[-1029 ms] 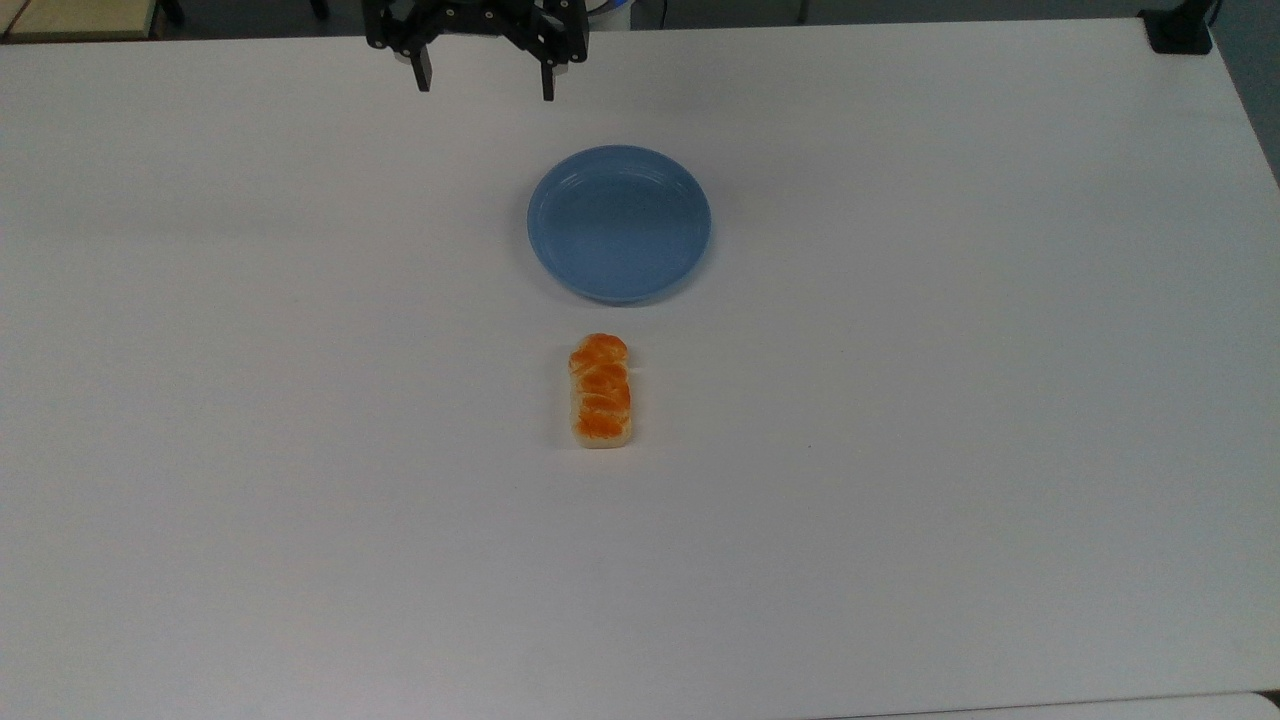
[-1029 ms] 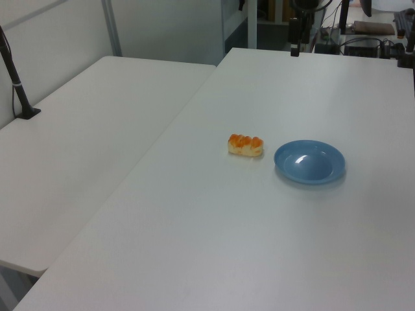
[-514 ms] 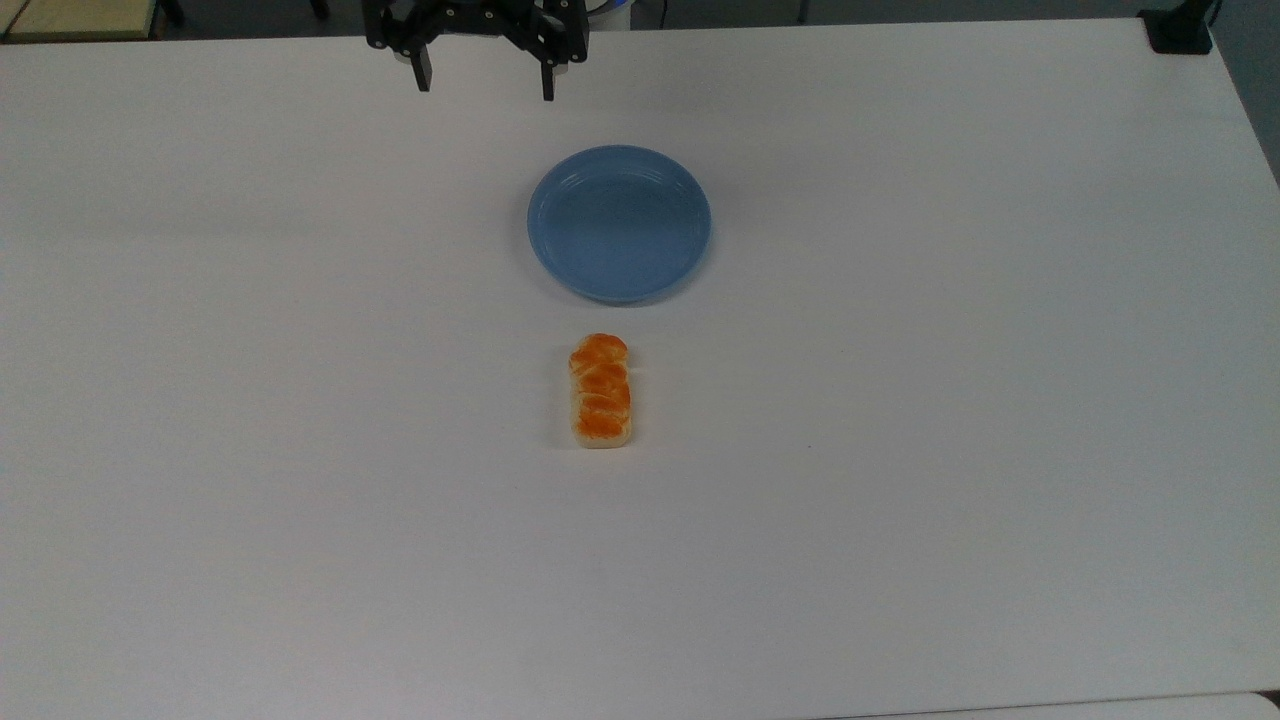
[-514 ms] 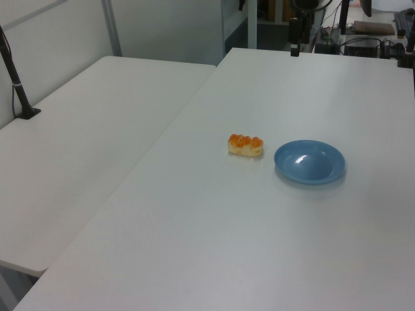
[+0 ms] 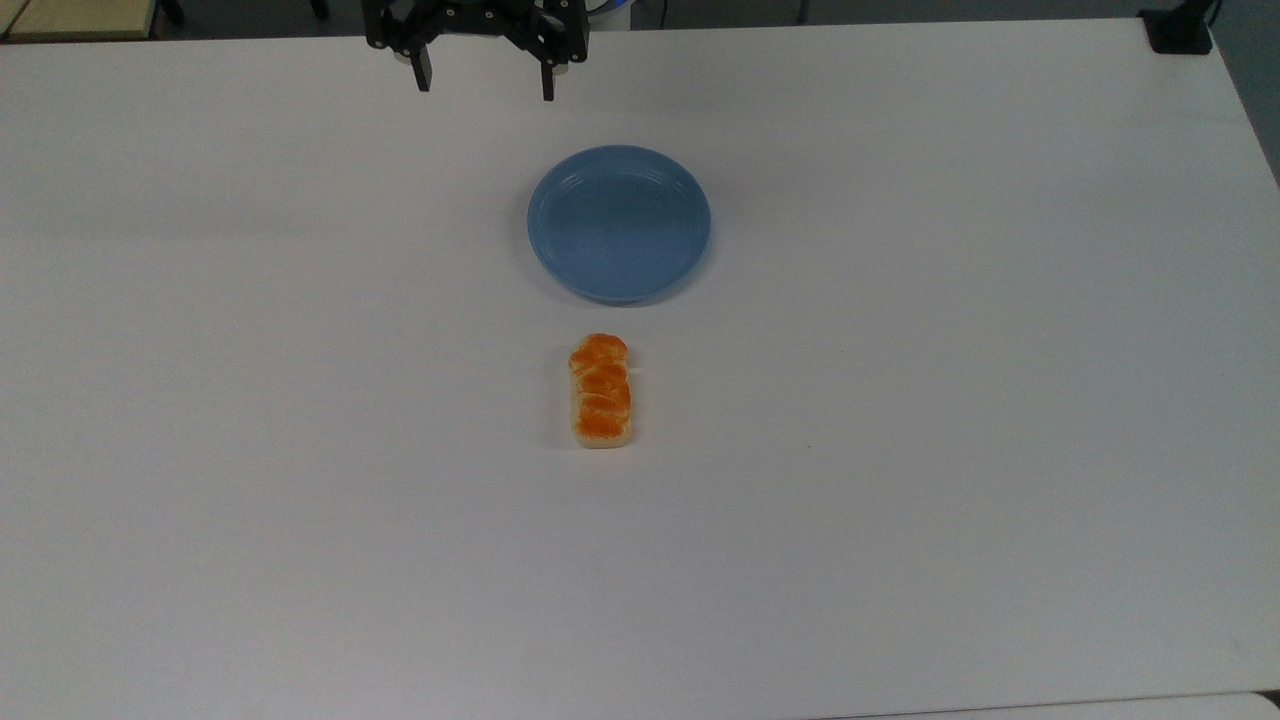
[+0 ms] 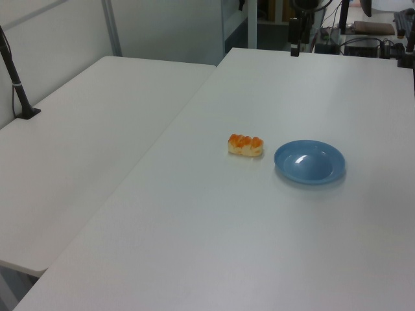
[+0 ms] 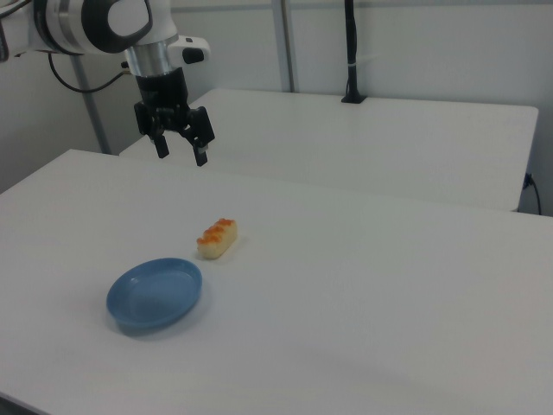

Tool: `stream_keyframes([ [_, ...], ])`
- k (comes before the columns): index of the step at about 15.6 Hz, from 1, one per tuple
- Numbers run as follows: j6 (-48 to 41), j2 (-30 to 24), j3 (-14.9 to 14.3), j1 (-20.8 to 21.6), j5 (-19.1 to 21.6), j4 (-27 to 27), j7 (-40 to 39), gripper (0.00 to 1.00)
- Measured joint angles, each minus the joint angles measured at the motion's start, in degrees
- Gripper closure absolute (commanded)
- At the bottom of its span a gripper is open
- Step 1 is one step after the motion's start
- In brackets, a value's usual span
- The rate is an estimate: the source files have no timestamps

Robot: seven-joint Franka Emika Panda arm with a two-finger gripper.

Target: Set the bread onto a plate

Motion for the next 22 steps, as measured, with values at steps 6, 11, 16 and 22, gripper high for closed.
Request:
stream_keyframes([
  [6,0.0,0.0,0.0,0.0,0.0,0.0,0.0,0.00],
  [11,0.2,0.0,0.0,0.0,0.0,0.0,0.0,0.00],
  [16,0.5,0.1,0.0,0.0,0.0,0.0,0.0,0.00],
  [22,2.7,1.5,0.6,0.1,0.0,-0.2,0.0,0.00],
])
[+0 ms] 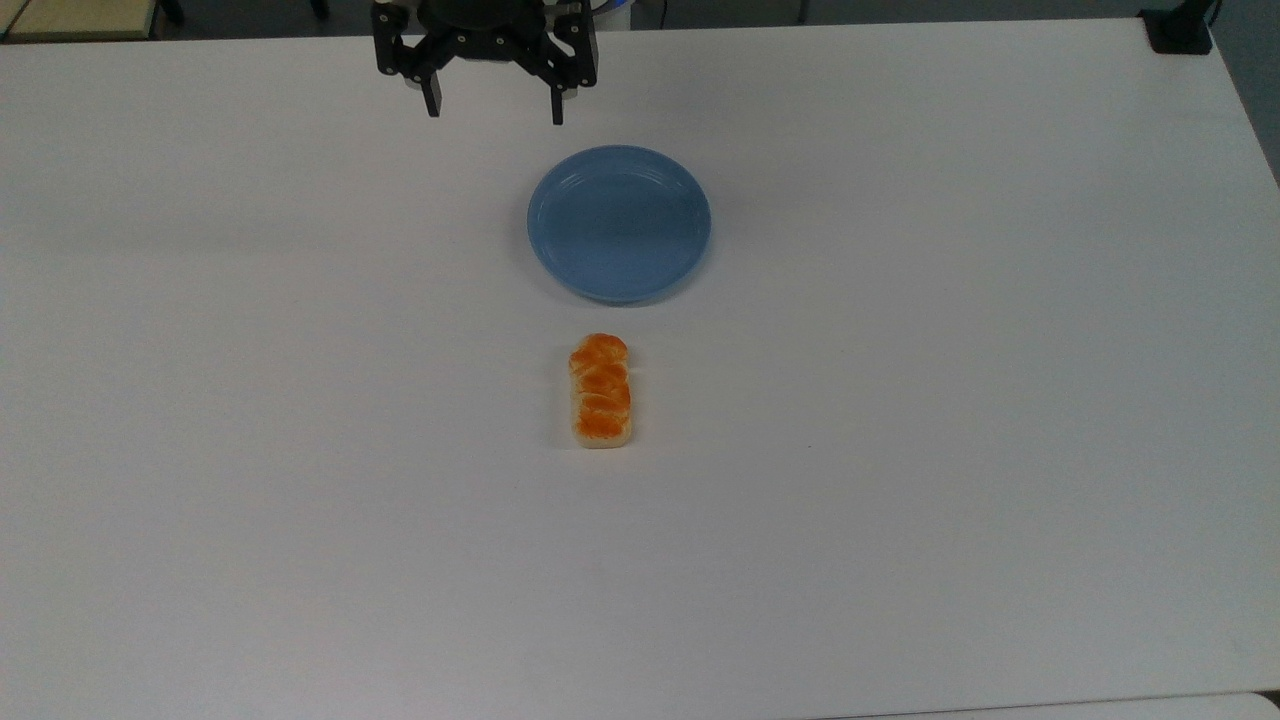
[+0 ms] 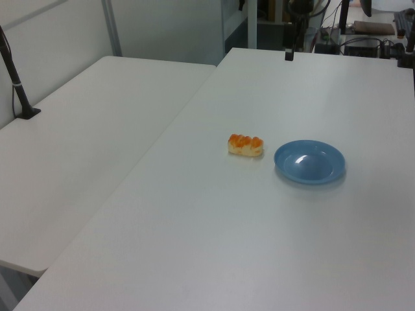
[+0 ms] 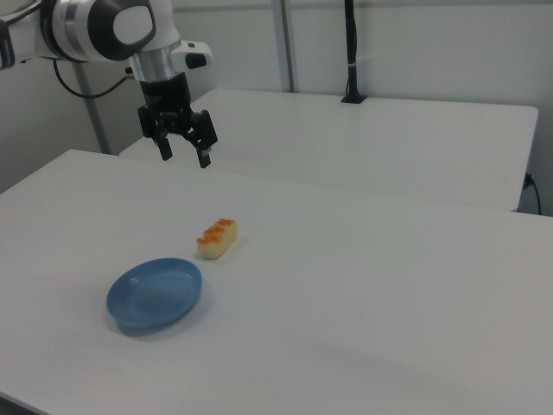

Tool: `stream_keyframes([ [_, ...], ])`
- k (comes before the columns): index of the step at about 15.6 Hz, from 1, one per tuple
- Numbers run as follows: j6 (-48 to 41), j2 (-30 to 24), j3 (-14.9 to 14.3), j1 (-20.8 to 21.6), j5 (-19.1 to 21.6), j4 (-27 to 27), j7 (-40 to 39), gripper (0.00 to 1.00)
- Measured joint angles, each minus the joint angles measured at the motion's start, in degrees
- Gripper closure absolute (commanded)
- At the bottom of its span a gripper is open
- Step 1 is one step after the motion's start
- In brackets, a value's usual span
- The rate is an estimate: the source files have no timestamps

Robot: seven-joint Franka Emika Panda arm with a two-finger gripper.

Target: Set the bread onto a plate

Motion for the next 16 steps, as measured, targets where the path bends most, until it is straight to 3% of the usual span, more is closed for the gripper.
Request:
stream_keyframes([
  [16,10.6,7.0,0.3,0.7,0.8,-0.1,0.0,0.00],
])
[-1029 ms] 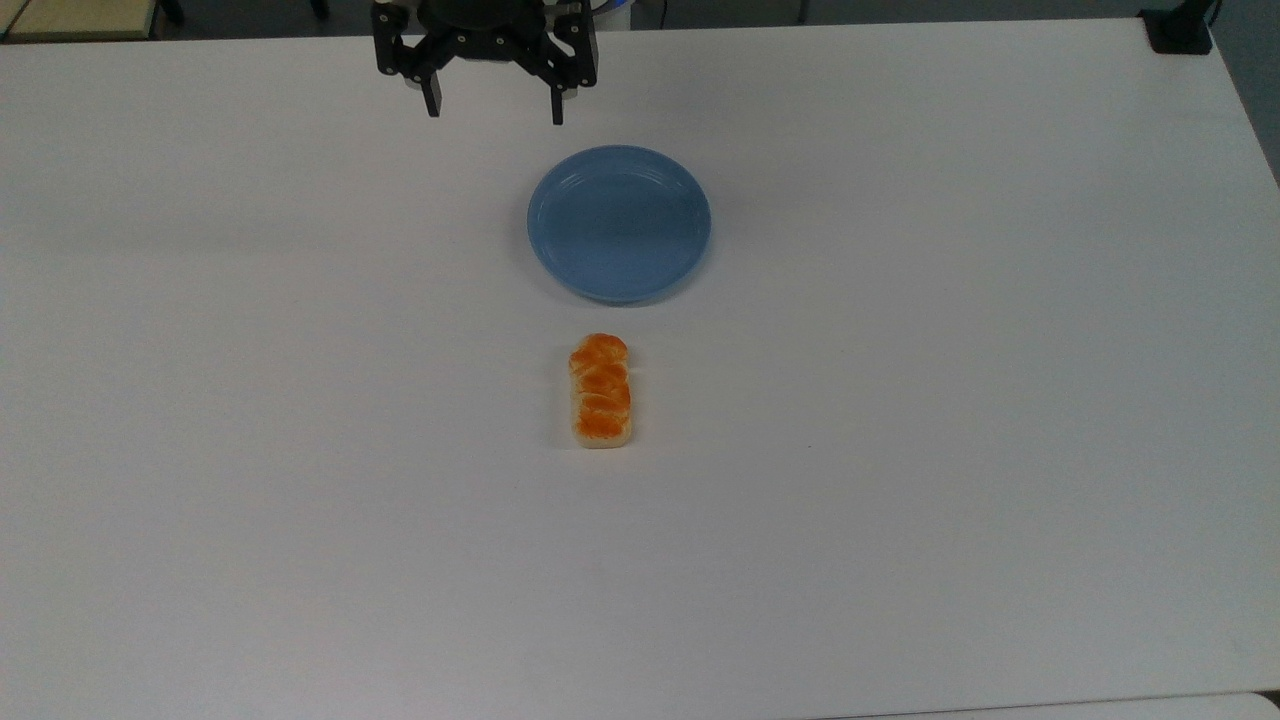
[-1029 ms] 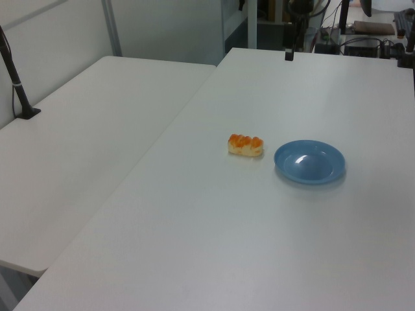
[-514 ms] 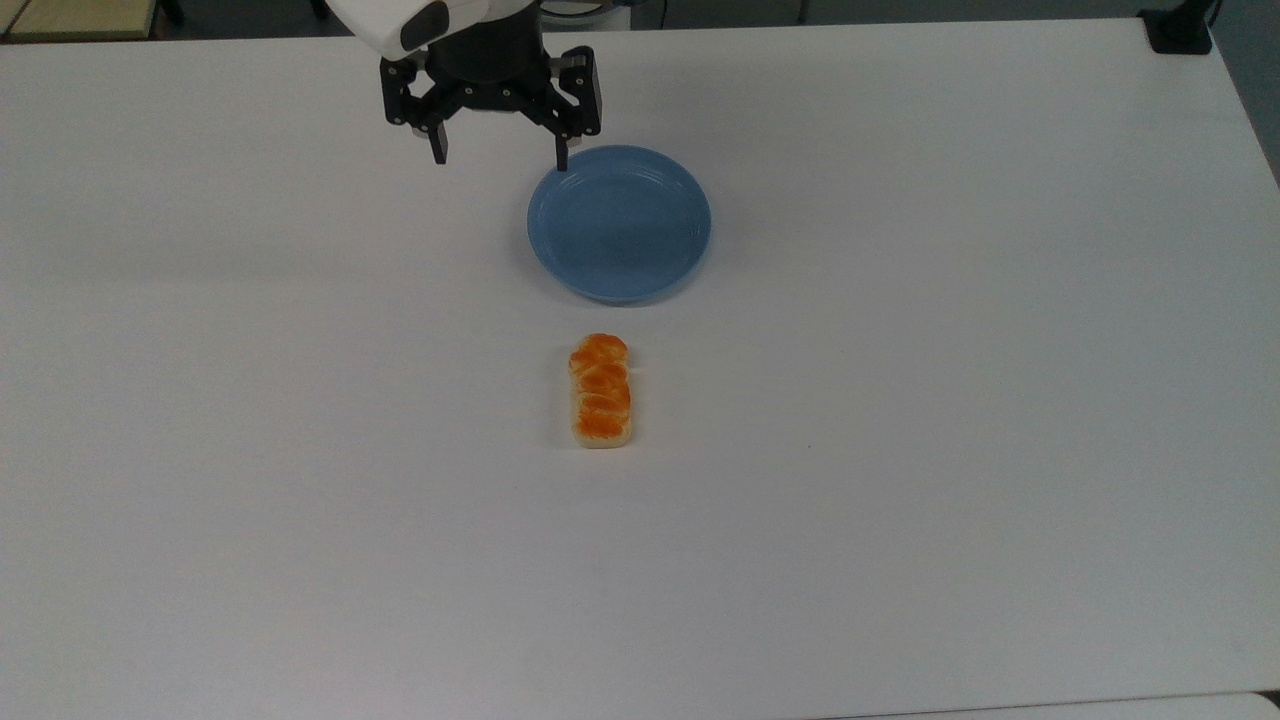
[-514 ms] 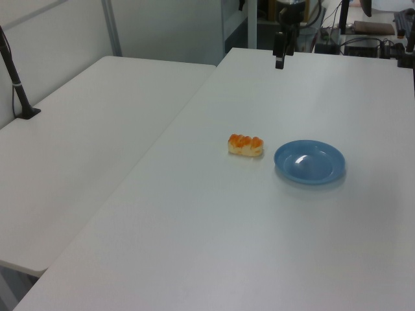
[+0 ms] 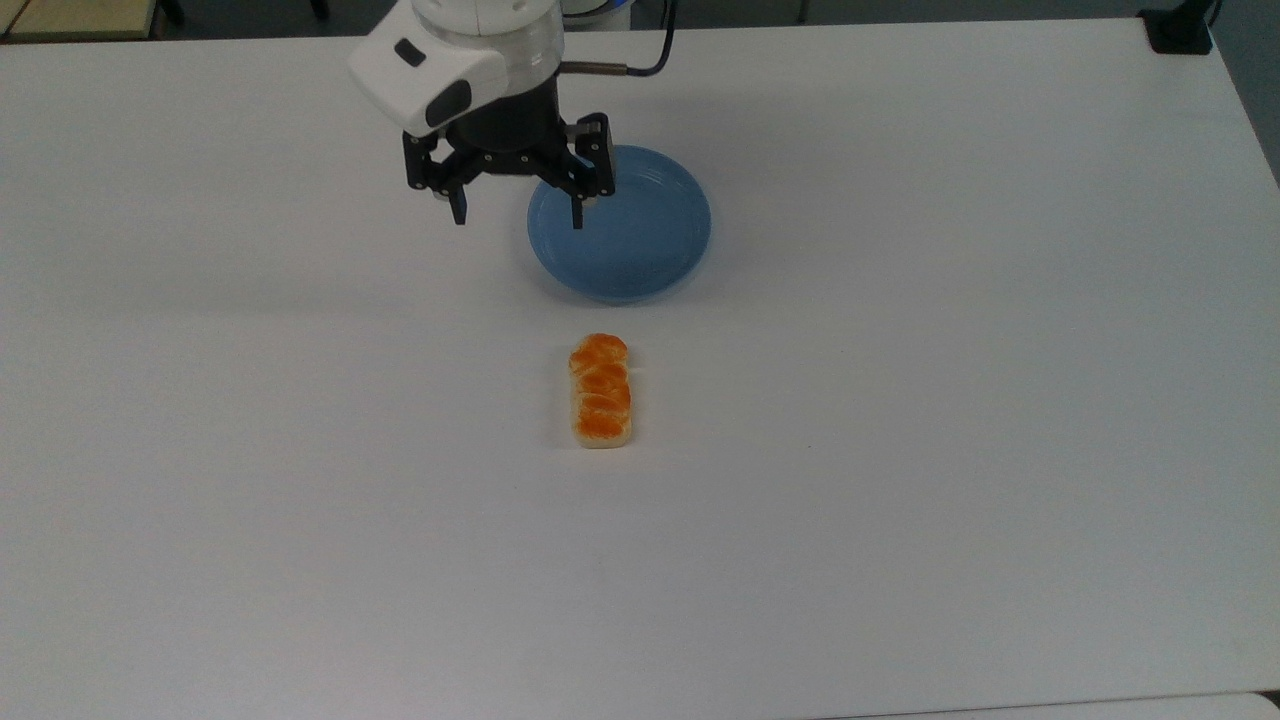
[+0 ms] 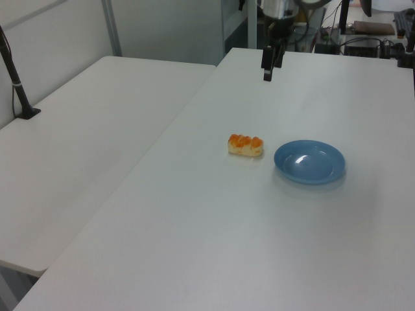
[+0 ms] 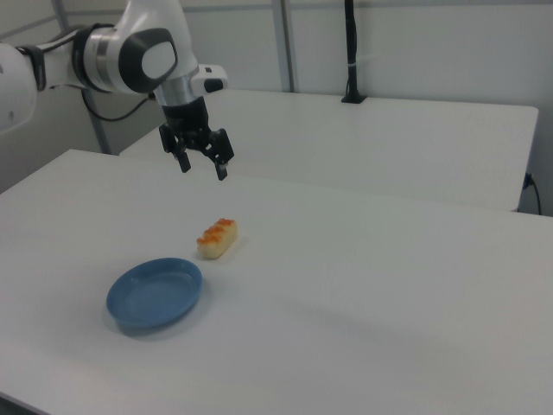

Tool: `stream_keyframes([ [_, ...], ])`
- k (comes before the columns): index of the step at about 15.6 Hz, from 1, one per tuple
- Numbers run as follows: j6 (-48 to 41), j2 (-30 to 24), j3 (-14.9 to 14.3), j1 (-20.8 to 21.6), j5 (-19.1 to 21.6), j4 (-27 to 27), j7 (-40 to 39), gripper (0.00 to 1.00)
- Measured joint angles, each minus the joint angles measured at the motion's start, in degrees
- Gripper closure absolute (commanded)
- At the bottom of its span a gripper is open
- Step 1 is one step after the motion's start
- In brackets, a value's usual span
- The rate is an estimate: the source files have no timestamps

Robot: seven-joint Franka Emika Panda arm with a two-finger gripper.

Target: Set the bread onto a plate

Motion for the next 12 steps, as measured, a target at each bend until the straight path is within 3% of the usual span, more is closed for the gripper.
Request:
stream_keyframes([
  [8,9.5,9.3,0.1,3.2,0.0,-0.3,0.0,0.00],
  [12,11.1,10.8,0.1,3.9,0.0,-0.2,0.0,0.00],
])
